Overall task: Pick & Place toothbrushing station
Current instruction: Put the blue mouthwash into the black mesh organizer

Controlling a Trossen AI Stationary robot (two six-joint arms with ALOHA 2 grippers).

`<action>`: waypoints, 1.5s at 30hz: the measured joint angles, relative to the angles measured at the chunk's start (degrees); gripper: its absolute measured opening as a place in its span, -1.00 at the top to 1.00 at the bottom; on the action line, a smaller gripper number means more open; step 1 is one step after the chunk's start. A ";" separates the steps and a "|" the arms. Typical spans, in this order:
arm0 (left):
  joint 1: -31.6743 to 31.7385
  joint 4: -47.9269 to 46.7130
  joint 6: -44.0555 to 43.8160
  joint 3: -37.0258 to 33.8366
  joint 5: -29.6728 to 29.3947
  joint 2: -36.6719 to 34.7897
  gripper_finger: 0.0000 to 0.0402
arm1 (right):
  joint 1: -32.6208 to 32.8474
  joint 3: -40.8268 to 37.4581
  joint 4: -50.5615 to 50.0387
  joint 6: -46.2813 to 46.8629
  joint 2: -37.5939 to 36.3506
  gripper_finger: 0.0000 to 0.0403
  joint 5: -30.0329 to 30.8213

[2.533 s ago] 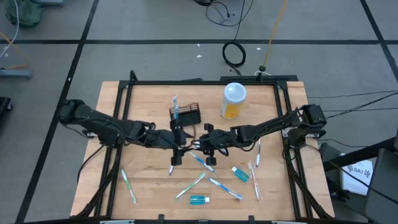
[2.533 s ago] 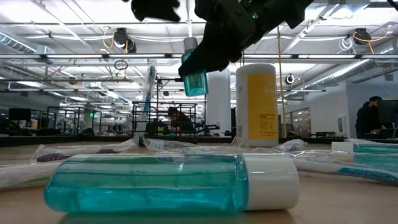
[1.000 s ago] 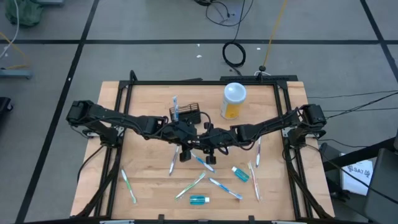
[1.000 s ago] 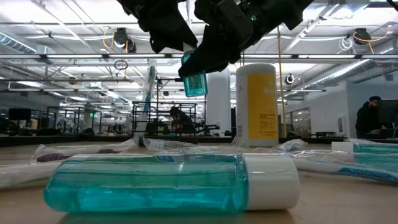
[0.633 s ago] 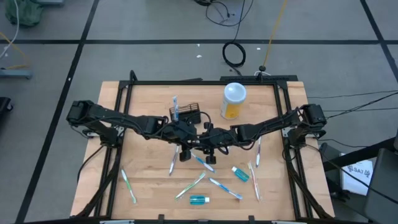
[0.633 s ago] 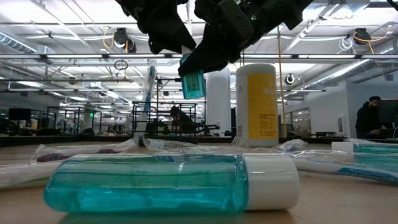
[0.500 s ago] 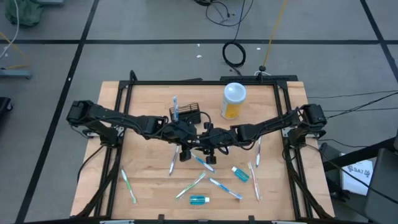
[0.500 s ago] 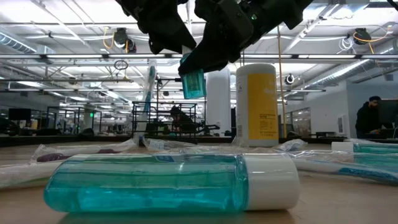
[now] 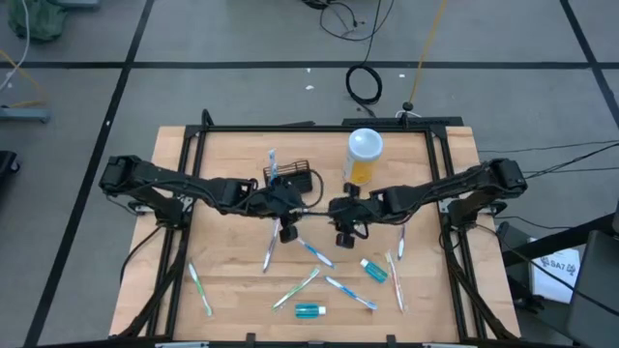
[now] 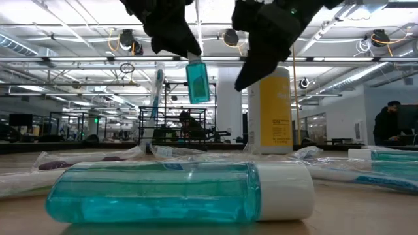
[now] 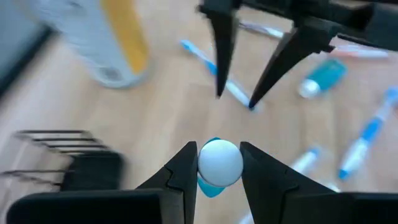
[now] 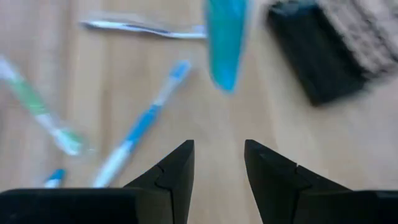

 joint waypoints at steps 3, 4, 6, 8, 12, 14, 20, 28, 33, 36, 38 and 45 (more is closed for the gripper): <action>0.81 -0.41 0.01 0.59 -6.72 -1.61 0.49 | 0.50 0.00 -2.23 2.97 -0.83 0.32 4.80; 1.32 -0.93 0.02 0.55 -8.78 -1.99 0.49 | 0.69 0.00 -2.68 3.55 -0.82 0.32 5.69; 2.77 -0.27 0.02 0.74 -11.43 -2.43 0.49 | 0.73 0.00 -2.84 3.75 -0.76 0.32 5.56; 4.77 -2.67 0.00 0.55 -11.44 -2.62 0.49 | 0.73 0.00 -2.61 3.71 -0.81 0.32 5.47; 9.37 -4.07 -0.71 0.60 -10.74 -2.48 0.49 | 0.69 0.00 -2.82 3.71 -0.79 0.32 5.54; 11.48 -4.36 -0.89 0.59 -11.25 -2.49 0.49 | 0.69 0.00 -2.67 3.70 -0.79 0.32 5.55; 16.00 -6.56 -2.41 0.59 -11.36 -2.49 0.49 | 0.69 0.00 -2.50 2.82 -0.79 0.32 5.54; 16.87 -13.59 -5.60 0.59 -11.33 -2.49 0.49 | 0.69 0.00 -2.50 2.78 -0.76 0.32 5.53; 16.14 -13.55 -5.70 0.59 -11.25 -2.49 0.49 | 0.69 0.00 -2.50 2.78 -0.76 0.32 5.53; 16.14 -13.56 -5.31 0.59 -9.35 -2.49 0.49 | 0.69 0.00 -2.50 2.78 -0.76 0.32 5.53; 16.48 -13.56 -6.29 0.59 -7.17 -2.49 0.49 | 0.69 0.00 -2.46 2.78 -0.76 0.32 5.54; 16.43 -11.11 -8.35 -0.60 -6.60 -1.30 0.49 | 0.66 -0.02 -1.23 2.78 -0.76 0.32 5.55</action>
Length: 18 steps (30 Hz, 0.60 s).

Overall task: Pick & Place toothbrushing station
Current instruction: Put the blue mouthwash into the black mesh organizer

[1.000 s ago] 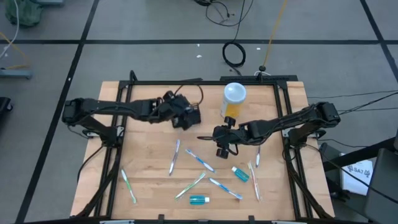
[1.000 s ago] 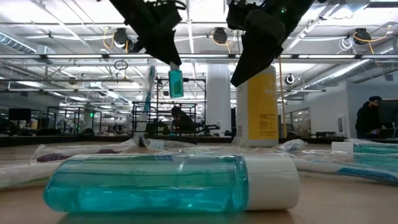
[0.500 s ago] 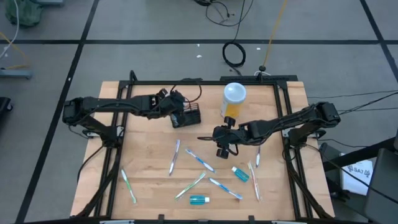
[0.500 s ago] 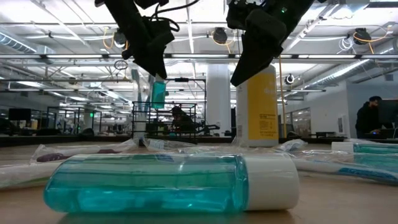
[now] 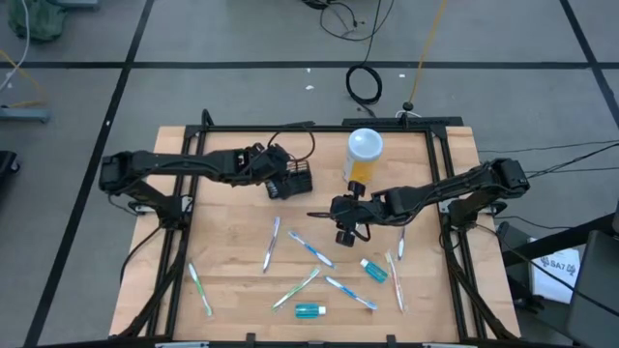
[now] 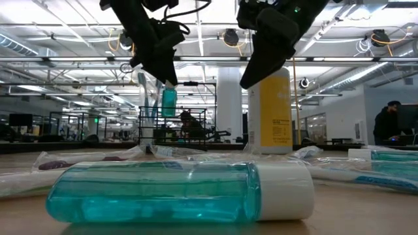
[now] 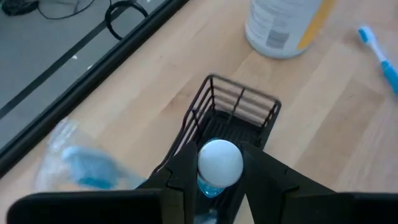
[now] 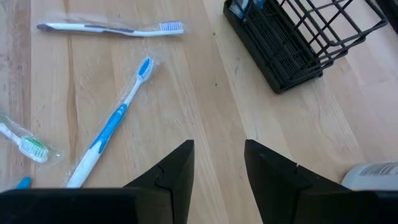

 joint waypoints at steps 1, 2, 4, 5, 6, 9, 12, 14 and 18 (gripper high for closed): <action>0.04 0.89 -0.11 -0.55 -0.02 0.15 0.49 | 0.00 0.00 0.14 0.00 0.00 0.32 -0.02; 0.06 0.94 -0.14 -1.05 -0.02 0.24 0.49 | 0.00 -0.02 0.27 0.00 0.00 0.32 -0.02; 0.35 0.94 -0.22 -1.62 -0.11 0.81 0.49 | 0.00 -0.02 0.74 -0.01 0.00 0.32 -0.01; 0.42 1.87 -0.56 -1.74 -0.10 1.09 0.49 | 0.00 -0.02 0.83 -0.10 0.00 0.32 -0.02; 0.68 2.04 -0.99 -2.06 -0.13 1.24 0.49 | 0.00 -0.02 0.99 -0.24 0.00 0.32 0.00; 1.52 3.02 -1.60 -2.61 -0.23 2.16 0.49 | 0.00 -0.02 1.52 -0.44 0.00 0.32 0.00; 2.52 3.42 -1.50 -2.61 -0.22 2.90 0.49 | 0.00 -0.02 1.87 -0.44 0.00 0.32 0.00; 3.18 4.33 -1.63 -2.59 -0.23 3.40 0.49 | 0.00 -0.02 2.09 -0.44 0.00 0.32 -0.02; 4.30 3.41 -3.02 -2.59 0.28 4.54 0.48 | 0.00 -0.02 2.19 -0.44 0.00 0.32 -0.02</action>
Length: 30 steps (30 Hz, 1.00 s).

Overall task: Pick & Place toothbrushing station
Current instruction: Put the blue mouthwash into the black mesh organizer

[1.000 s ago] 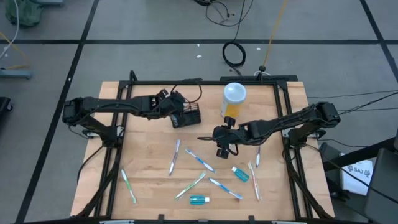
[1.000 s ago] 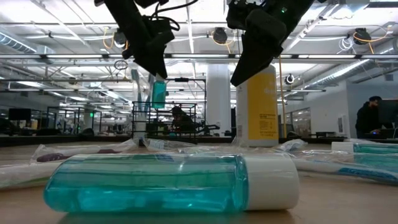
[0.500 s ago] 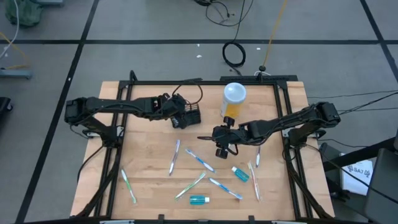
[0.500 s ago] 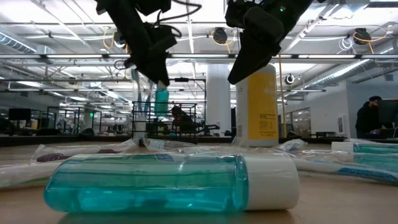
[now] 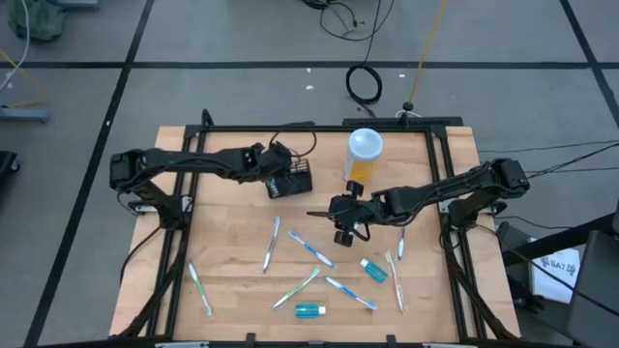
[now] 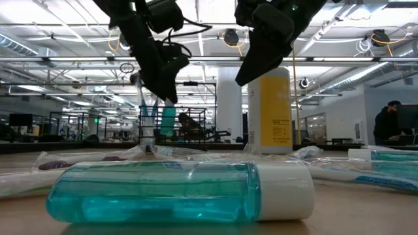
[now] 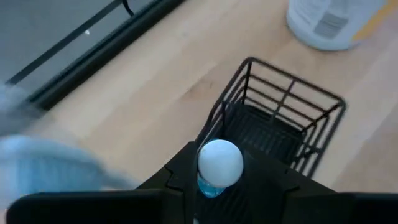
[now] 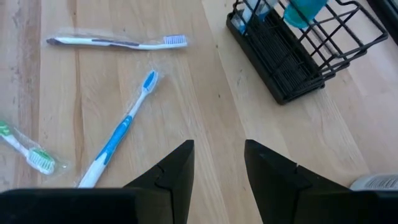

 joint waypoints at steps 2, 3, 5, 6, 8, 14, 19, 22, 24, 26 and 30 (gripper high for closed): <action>0.23 -1.34 -0.06 -0.02 0.04 0.56 0.46 | 0.00 0.00 0.04 0.00 0.00 0.32 0.02; 0.25 -0.82 -0.06 -0.01 -0.01 0.98 0.45 | -0.02 0.00 0.02 -0.02 0.00 0.32 0.00; 0.25 -0.44 -0.03 0.04 0.39 1.34 0.42 | -0.02 0.00 0.02 -0.02 0.00 0.32 -0.02; 0.25 -0.56 0.02 0.02 0.92 1.69 0.41 | 0.00 0.00 0.02 -0.01 0.00 0.32 0.00; 0.05 0.31 0.31 0.02 1.01 2.21 0.40 | 0.00 0.00 0.02 -0.02 0.00 0.32 0.00; -0.61 0.02 -0.07 0.02 0.72 2.00 0.39 | -0.02 0.00 0.02 0.00 0.00 0.32 0.00; -0.67 -0.32 0.16 0.02 0.79 1.99 0.38 | -0.02 0.00 0.02 -0.01 0.00 0.32 0.00; -0.67 -0.39 0.27 0.02 0.81 1.99 0.38 | -0.01 0.00 0.02 0.00 0.00 0.32 0.00; -0.69 -0.43 0.27 0.02 0.81 1.99 0.38 | 0.00 0.00 0.02 0.00 0.00 0.32 0.00; -0.67 -0.47 0.27 0.02 0.83 1.99 0.38 | -0.01 0.00 0.02 -0.01 0.00 0.32 0.00; -0.68 -0.92 0.44 0.02 1.44 1.95 0.38 | 0.00 0.00 0.02 -0.02 0.00 0.32 0.00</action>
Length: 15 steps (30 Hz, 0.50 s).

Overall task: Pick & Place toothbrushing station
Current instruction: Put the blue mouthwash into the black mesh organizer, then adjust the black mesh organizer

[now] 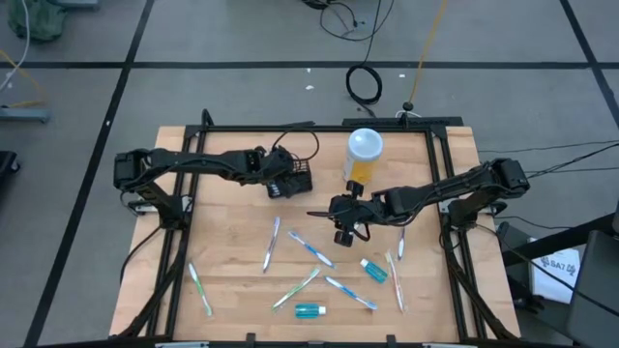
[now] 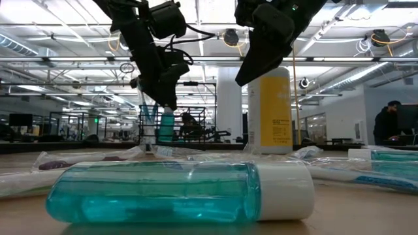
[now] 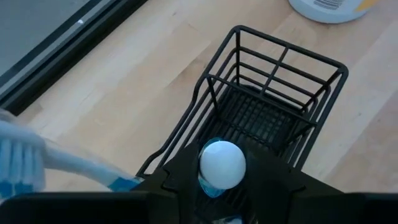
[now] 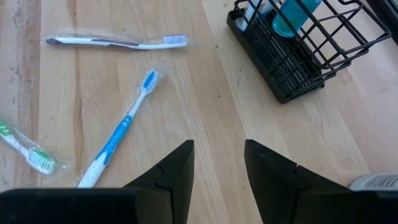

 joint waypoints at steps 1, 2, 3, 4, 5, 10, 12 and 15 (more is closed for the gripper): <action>-0.01 -0.18 0.08 0.00 0.03 -0.01 0.38 | 0.00 0.00 0.00 0.02 0.00 0.32 0.00; 0.01 -0.40 0.12 0.00 0.03 -0.01 0.38 | 0.00 0.00 0.00 0.00 0.00 0.32 0.00; 0.01 -0.59 0.11 0.00 0.03 -0.01 0.37 | -0.01 0.00 0.00 0.00 0.00 0.32 0.00; 0.01 -0.71 0.11 0.00 0.03 -0.01 0.36 | -0.01 0.00 0.00 0.02 0.00 0.32 0.00; 0.01 -0.71 0.16 0.00 0.03 -0.01 0.34 | 0.00 0.00 0.00 0.02 0.00 0.32 0.00; 0.01 -0.65 1.52 0.00 0.07 -0.03 0.17 | 0.00 0.00 0.00 0.00 0.00 0.32 0.00; 0.01 -0.57 1.47 0.00 0.00 -0.03 0.11 | 0.00 0.00 0.00 0.01 0.00 0.32 0.00; 0.01 -0.51 1.34 0.00 -0.28 -0.03 0.06 | 0.00 0.00 0.00 0.00 0.00 0.32 0.00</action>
